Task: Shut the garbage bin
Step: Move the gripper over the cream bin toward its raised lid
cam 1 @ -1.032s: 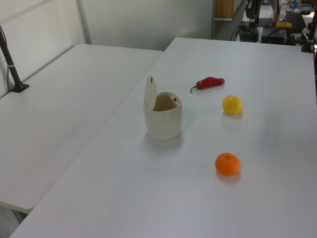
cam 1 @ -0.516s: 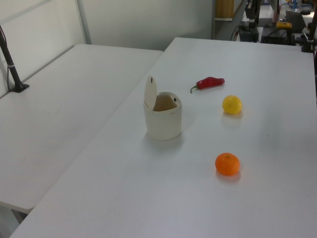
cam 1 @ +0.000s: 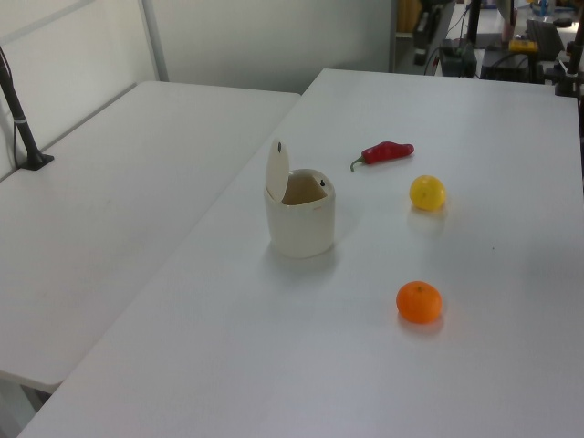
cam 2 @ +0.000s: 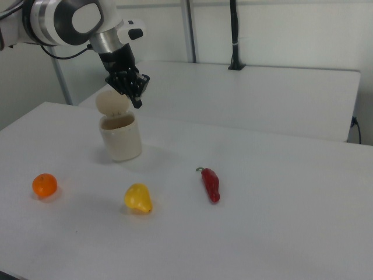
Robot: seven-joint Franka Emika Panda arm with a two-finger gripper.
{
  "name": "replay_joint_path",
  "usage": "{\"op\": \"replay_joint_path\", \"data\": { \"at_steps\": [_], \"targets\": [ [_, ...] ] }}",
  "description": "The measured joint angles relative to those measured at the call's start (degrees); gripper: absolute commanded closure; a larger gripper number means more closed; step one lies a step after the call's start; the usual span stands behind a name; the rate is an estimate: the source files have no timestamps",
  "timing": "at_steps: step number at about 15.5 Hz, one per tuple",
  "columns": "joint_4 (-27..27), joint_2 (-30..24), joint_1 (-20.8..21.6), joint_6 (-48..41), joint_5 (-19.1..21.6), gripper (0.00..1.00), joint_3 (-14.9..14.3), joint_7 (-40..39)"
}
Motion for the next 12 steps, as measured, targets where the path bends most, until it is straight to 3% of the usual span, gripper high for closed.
{"op": "replay_joint_path", "data": {
  "at_steps": [7,12],
  "targets": [
    [0.12,4.52,7.63,24.42,3.2,1.0,0.38,0.01],
    [0.08,9.52,12.64,38.94,3.39,1.0,0.46,0.01]
  ]
}}
